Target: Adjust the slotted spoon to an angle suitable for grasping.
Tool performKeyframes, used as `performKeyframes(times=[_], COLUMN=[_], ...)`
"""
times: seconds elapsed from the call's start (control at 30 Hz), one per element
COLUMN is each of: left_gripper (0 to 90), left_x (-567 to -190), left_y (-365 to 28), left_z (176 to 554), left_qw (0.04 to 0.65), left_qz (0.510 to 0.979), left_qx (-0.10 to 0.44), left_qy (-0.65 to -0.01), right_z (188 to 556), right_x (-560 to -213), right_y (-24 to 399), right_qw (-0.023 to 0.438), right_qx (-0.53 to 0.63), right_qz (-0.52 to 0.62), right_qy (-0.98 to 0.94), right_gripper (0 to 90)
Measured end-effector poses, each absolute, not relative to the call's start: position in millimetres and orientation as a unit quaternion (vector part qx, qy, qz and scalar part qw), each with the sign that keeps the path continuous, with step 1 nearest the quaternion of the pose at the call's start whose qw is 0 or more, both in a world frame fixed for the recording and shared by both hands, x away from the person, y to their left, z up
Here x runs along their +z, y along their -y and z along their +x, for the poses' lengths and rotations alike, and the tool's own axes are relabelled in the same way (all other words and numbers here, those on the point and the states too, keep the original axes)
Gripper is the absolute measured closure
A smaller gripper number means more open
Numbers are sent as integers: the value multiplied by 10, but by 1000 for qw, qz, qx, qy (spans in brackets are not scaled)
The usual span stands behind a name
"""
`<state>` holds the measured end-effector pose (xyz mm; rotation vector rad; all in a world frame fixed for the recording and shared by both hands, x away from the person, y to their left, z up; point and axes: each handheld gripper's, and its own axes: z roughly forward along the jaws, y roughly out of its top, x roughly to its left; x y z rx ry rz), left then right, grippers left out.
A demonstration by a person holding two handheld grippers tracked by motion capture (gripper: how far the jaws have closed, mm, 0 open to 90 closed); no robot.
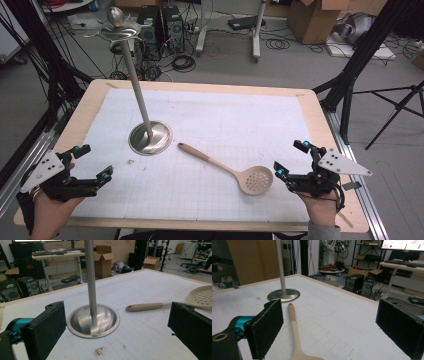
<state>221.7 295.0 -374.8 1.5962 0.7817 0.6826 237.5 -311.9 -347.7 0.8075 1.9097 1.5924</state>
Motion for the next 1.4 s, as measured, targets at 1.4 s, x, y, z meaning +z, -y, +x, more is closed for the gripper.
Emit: performKeyframes(times=[1.4], left_gripper=[22], left_x=[-3773], left_y=[-2944], left_z=[2183], left_qw=[576], left_qz=[686], left_qx=[291], left_qy=[-335], right_z=[2718], right_x=[-3364], right_y=[2504], right_qw=[197], right_qx=[563], right_qz=[233], right_qy=[-768], right_gripper=[195])
